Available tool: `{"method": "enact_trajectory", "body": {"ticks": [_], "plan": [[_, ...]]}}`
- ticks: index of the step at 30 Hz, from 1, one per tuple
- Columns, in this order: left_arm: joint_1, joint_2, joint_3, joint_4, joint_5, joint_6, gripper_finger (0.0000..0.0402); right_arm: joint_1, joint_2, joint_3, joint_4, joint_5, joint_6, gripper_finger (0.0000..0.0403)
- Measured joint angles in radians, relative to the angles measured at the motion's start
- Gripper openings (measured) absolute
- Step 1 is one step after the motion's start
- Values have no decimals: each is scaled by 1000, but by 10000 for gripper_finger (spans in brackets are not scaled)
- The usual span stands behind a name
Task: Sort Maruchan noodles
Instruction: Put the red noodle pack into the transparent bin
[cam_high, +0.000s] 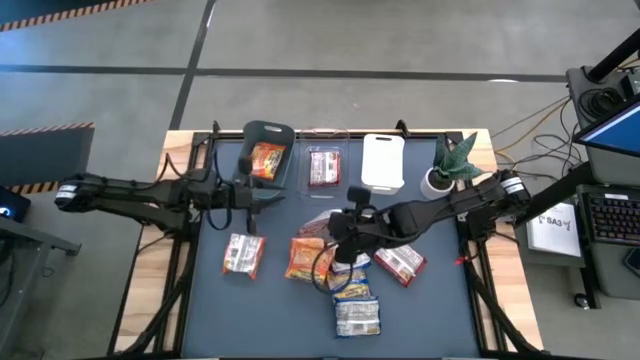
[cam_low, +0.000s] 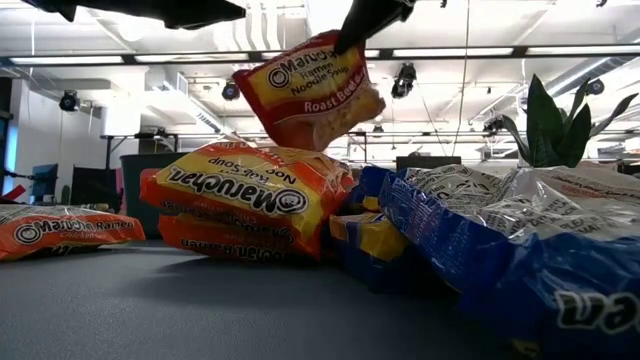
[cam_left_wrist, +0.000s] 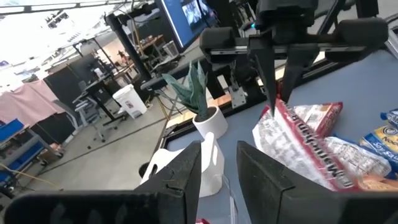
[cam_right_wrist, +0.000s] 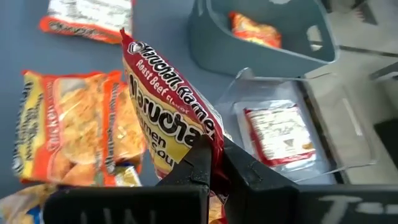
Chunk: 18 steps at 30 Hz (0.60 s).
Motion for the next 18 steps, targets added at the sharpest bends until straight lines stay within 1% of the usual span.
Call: {"method": "enact_trajectory", "body": {"ticks": [5, 9, 14, 16, 18], "plan": [[0, -32, 0, -6, -1, -38, 84, -10, -2, 4, 5, 72, -22, 9], [0, -70, 0, -6, -1, -79, 84, -42, -5, 4, 19, 95, -37, 9], [0, -134, 0, -48, -6, -123, 84, -103, -23, 4, 72, 89, -55, 8], [0, -158, -1, -67, -29, -132, 84, -134, -37, 4, 87, 86, -51, 8], [0, -178, -4, -101, -54, -141, 84, -176, -56, 4, 90, 55, -32, 8]]}}
